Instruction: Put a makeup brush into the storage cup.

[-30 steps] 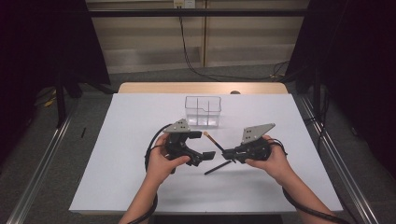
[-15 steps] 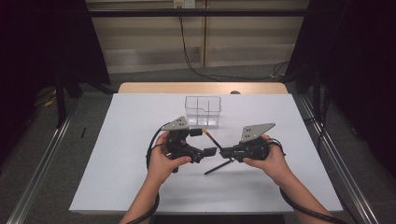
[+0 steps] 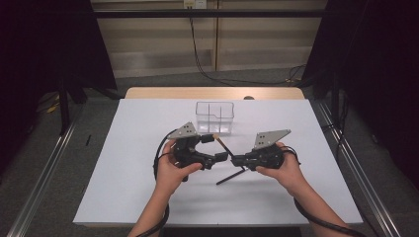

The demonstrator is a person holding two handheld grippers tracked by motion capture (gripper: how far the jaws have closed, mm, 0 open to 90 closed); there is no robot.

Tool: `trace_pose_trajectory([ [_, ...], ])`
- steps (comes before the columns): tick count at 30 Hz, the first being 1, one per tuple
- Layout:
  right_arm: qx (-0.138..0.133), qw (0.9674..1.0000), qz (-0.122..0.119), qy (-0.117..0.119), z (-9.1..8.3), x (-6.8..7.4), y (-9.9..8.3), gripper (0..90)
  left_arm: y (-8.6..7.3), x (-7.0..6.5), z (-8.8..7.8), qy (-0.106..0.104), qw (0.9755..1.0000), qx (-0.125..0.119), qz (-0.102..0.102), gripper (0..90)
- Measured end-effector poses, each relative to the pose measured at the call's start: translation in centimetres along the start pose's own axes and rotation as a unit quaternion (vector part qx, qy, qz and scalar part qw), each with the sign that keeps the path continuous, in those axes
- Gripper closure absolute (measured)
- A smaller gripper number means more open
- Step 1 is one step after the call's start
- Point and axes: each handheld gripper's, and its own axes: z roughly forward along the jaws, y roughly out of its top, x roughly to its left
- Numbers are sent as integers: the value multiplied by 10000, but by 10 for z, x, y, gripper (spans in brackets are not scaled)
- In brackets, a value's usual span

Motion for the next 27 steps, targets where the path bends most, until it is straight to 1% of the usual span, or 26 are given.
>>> trace_pose_trajectory([
  [1, -8, 10000, -5, -8, 0, 0, 0, 848, 0, 0, 0, -33, 10000, -25, -18, 156],
  [3, -39, 10000, 8, -39, -1, 0, 1, 848, 0, 0, 0, -35, 10000, -81, 17, 209],
  [4, -63, 10000, 26, -60, -2, 0, 1, 848, 0, -1, 0, -93, 9999, -83, 17, 230],
  [5, -79, 9999, 23, -90, -2, 0, 2, 848, 1, -1, 1, -52, 10000, -73, 29, 258],
  [7, -116, 9999, 60, -86, -3, 1, 2, 848, 1, -2, 1, -65, 9999, -83, 19, 288],
  [8, -113, 9999, 50, -98, -3, 1, 3, 848, 0, -2, 2, -29, 10000, -71, -2, 305],
  [10, -100, 9999, 34, -98, -3, 1, 3, 847, 0, -2, 3, -39, 10000, -18, -56, 334],
  [11, -103, 9999, 40, -93, -3, 2, 4, 848, 0, -2, 4, 2, 10000, 1, -49, 346],
  [14, -139, 9999, 63, -81, -2, 2, 6, 847, 0, -3, 4, -40, 10000, -55, -47, 393],
  [16, -140, 9999, 32, -78, -2, 1, 8, 848, 0, -2, 3, -85, 9999, -65, -70, 418],
  [18, -145, 9999, 34, -79, 0, 1, 9, 847, -1, -2, 3, -64, 9999, -40, -74, 436],
  [21, -132, 9999, 56, -58, 2, 1, 9, 848, -2, -1, 2, -33, 9999, -89, -65, 458],
  [25, -131, 9999, 87, -59, 6, 1, 9, 847, -2, -1, 1, -7, 9999, -127, -44, 538],
  [27, -142, 9999, 79, -53, 7, 1, 9, 847, -2, 0, 0, -1, 9998, -182, -78, 574],
])
